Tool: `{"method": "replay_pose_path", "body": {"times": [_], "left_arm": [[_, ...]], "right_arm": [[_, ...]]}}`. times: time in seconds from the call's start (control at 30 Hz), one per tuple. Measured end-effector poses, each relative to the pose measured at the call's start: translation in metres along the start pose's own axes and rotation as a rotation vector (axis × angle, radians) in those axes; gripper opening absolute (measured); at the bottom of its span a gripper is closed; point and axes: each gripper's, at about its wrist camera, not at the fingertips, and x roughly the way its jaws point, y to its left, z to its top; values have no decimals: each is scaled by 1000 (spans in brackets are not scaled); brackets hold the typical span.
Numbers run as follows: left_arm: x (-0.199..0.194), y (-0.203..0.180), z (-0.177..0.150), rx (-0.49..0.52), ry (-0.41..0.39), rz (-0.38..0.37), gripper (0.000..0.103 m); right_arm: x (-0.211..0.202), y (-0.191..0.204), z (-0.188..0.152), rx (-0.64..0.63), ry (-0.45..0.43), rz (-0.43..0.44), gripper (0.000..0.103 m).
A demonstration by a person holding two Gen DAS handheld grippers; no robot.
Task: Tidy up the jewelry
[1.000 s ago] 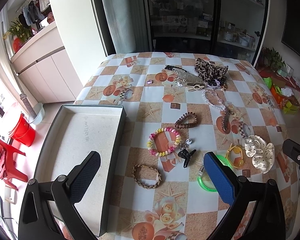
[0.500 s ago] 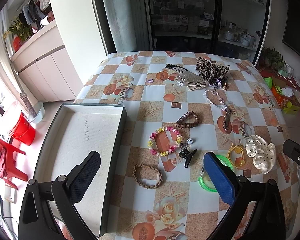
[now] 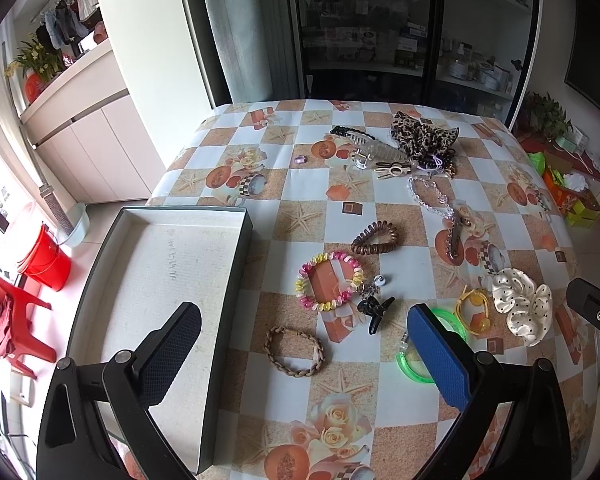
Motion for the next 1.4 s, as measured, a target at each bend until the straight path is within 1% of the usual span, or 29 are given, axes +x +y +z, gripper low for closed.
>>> {"method": "replay_pose_path", "body": {"times": [0.37, 0.4, 0.53, 0.57, 0.6, 0.63, 0.7, 0.73, 0.77, 0.8, 0.83, 0.87, 0.93, 0.97, 1.13, 1.17, 1.2, 1.3, 1.37, 1.4], "left_arm": [[0, 0, 0, 0, 1, 0, 103], [0, 0, 0, 0, 1, -1, 103], [3, 0, -2, 2, 7, -7, 103], [6, -1, -5, 3, 11, -10, 103], [10, -2, -6, 6, 17, -14, 103], [13, -3, -7, 9, 24, -18, 103], [19, -4, -7, 10, 37, -16, 103], [21, -4, -6, 7, 37, -14, 103], [25, -4, -5, 4, 40, -18, 103], [29, -4, -3, 1, 48, -26, 103], [33, -3, 0, 0, 57, -34, 103], [37, -3, 3, -1, 66, -40, 103], [46, -3, 12, 6, 89, -76, 103], [51, -4, 17, 14, 100, -96, 103], [75, -15, 31, 53, 142, -163, 103], [80, -17, 36, 59, 150, -169, 103], [85, -20, 39, 66, 157, -171, 103], [98, -29, 48, 91, 168, -174, 103], [106, -35, 54, 109, 174, -178, 99], [111, -38, 57, 123, 177, -182, 99]], "right_arm": [[-1, -3, 2, -2, 2, -1, 103], [-2, -4, 2, -3, 15, -3, 103], [5, -1, -2, -2, 21, -3, 103], [4, -5, 3, 0, 3, -3, 103], [5, -4, 2, 2, 6, -3, 103], [5, -5, 3, 5, -26, 1, 103], [7, -7, 3, 13, -62, 8, 103], [7, -9, 4, 24, -135, 21, 103], [9, -12, 5, 36, -162, 32, 103], [12, -15, 6, 49, -160, 39, 103], [15, -17, 5, 59, -150, 38, 103], [19, -21, 5, 64, -109, 32, 103], [22, -27, 6, 73, -94, 18, 103], [29, -32, 6, 78, -30, 6, 103], [50, -48, 6, 164, 65, 48, 103], [55, -50, 6, 175, 82, 51, 103], [61, -53, 6, 201, 105, 72, 103], [74, -58, 7, 225, 146, 84, 103], [82, -60, 8, 229, 173, 86, 103], [84, -61, 7, 230, 181, 85, 103]]}}
